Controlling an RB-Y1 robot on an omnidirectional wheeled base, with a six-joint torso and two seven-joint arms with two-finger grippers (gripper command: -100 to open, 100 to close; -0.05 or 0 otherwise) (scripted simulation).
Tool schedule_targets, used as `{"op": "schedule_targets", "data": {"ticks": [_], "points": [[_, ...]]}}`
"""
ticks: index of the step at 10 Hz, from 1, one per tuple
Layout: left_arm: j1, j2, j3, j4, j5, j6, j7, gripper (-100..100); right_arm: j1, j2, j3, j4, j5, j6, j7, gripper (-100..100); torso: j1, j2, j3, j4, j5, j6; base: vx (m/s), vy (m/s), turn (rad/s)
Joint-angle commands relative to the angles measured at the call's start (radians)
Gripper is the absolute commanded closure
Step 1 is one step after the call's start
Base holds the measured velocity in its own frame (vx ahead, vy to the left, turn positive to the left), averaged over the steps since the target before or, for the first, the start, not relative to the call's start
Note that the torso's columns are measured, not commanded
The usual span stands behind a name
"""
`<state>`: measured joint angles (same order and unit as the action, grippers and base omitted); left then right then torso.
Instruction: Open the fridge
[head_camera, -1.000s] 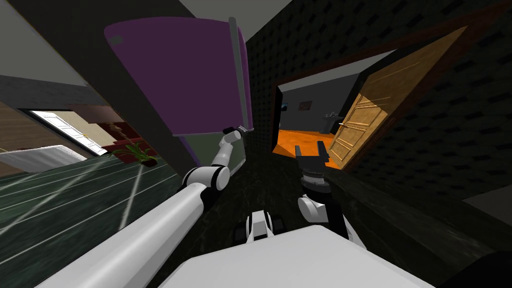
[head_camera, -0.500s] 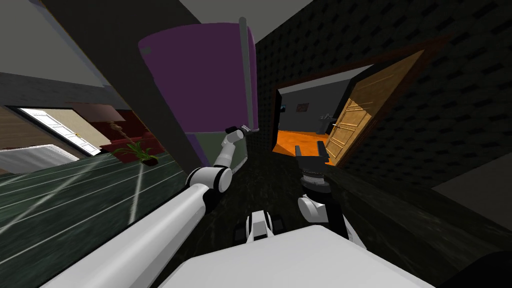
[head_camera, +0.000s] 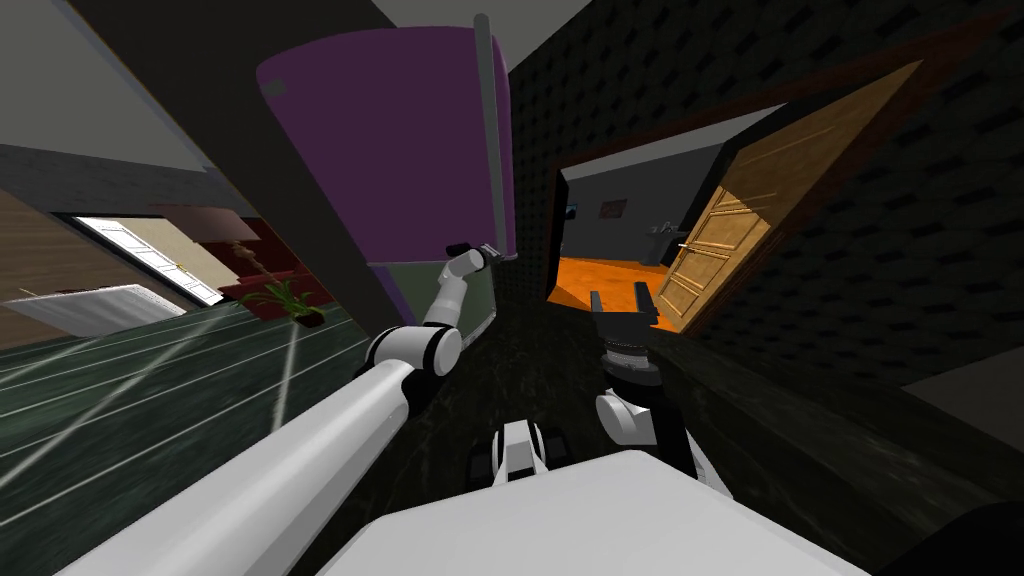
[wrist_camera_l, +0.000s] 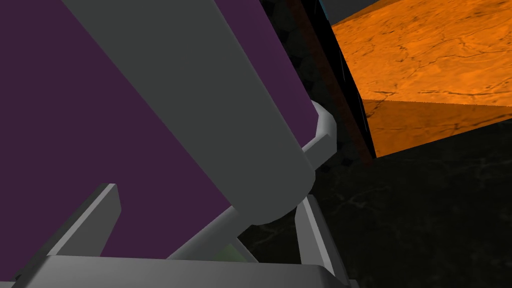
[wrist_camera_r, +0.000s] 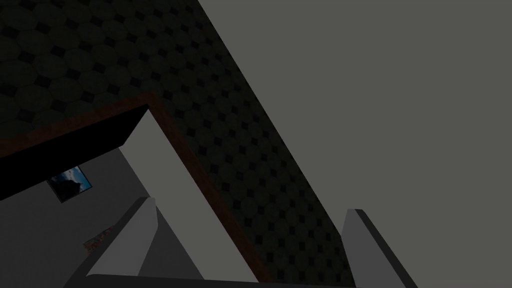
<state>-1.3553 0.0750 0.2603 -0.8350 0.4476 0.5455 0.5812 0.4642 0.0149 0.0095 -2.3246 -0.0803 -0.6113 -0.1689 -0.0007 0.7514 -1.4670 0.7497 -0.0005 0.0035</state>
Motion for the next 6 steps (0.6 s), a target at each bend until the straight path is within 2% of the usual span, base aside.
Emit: {"op": "schedule_targets", "data": {"ticks": [1, 6], "points": [[0.001, 0.001, 0.000, 0.003, 0.001, 0.003, 0.000, 0, 0.000, 0.000, 0.000, 0.000, 0.000, 0.000, 0.000, 0, 0.000, -0.001, 0.000, -0.003, 0.000, -0.001, 0.010, 0.001, 0.006], [0.012, 0.002, 0.000, 0.012, -0.002, 0.008, -0.002, 0, 0.000, 0.000, 0.000, 0.000, 0.000, 0.000, 0.000, 0, 0.001, -0.009, -0.006, -0.008, 0.001, -0.003, 0.001, 0.000, 0.001]]}}
